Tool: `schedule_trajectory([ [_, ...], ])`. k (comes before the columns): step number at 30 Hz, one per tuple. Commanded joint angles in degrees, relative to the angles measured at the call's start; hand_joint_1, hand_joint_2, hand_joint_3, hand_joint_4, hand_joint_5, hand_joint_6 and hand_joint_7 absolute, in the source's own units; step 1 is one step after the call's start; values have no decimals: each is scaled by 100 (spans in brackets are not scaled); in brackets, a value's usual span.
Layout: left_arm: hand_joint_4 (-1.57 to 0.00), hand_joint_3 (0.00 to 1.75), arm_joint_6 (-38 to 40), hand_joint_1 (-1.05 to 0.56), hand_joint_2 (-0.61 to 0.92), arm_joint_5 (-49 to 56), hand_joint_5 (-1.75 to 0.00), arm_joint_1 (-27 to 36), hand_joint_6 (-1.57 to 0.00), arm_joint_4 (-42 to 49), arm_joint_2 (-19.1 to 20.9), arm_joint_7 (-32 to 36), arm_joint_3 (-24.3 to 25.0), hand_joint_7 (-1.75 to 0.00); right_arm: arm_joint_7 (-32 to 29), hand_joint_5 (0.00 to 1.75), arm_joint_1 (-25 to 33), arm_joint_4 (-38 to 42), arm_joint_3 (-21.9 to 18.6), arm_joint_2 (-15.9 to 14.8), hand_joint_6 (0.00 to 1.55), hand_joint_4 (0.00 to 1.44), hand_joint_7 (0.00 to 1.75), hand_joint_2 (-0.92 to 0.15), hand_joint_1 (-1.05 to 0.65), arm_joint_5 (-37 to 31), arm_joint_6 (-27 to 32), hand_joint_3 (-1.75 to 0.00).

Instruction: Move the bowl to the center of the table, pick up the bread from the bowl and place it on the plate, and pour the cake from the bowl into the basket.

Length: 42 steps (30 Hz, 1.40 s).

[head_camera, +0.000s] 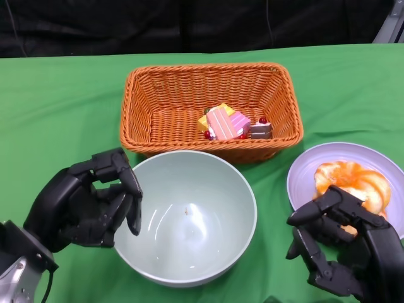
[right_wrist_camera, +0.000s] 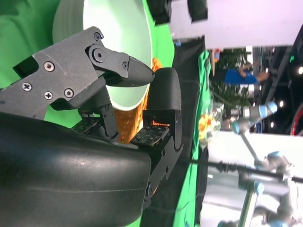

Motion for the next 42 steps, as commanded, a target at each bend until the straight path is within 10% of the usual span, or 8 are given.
schedule_trajectory([
  [1,-86,129,21,-15,49,38,-175,-36,-72,-42,-21,-255,75,-167,74,152,69,-192,87,-125,73,78,127,-59,-25,10,63,-85],
  [21,-84,130,-4,-11,51,350,-175,1358,-72,-1369,313,-306,547,-165,62,159,1521,-1341,197,-346,71,80,137,-60,-22,132,28,-84],
  [42,-84,133,-194,-6,50,593,-175,1471,-70,-1180,377,-118,875,-165,204,159,1287,-1193,-94,-606,73,80,133,-43,-15,190,-42,-117],
])
